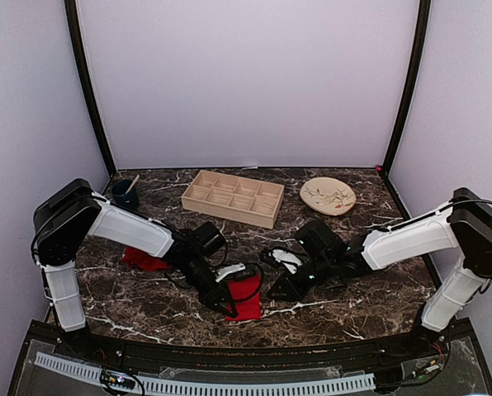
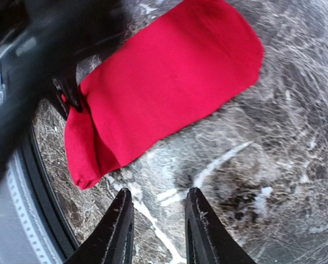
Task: Roll the socks
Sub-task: Roll the sock at the center of the board.
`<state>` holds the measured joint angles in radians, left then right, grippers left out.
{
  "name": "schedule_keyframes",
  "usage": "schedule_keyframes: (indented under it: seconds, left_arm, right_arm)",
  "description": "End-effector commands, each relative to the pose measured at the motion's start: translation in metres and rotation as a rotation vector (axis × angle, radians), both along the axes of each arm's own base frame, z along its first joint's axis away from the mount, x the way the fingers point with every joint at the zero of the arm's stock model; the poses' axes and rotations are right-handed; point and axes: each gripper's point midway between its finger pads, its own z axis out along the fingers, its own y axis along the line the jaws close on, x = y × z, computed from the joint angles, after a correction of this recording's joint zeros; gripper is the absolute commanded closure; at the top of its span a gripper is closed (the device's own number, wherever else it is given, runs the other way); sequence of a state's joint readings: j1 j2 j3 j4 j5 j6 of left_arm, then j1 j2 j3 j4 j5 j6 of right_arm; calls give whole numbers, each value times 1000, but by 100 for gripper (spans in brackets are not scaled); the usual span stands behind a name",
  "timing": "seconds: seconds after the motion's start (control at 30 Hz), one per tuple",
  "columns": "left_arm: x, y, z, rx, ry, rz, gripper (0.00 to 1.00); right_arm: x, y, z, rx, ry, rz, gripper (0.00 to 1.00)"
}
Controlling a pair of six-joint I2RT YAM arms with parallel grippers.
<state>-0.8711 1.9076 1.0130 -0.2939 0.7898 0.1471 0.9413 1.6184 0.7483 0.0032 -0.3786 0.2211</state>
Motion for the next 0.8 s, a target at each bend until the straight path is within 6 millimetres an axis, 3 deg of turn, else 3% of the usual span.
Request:
schedule_keyframes:
  seconds: [0.0,0.3,0.53,0.77]
  left_arm:
    - [-13,25,-23,133,120,8,100]
    - [-9,26,-26,142,191,12,100]
    - [-8,28,-26,143,211,8,100]
    - [-10,31,-28,149,233,3,100]
  right_arm:
    - [-10,14,18,10,-149,64,69]
    - [-27,28,32,-16,-247,138,68]
    - [-48,44,19,-55,-227,239,65]
    - [-53,55,16,-60,-217,292,63]
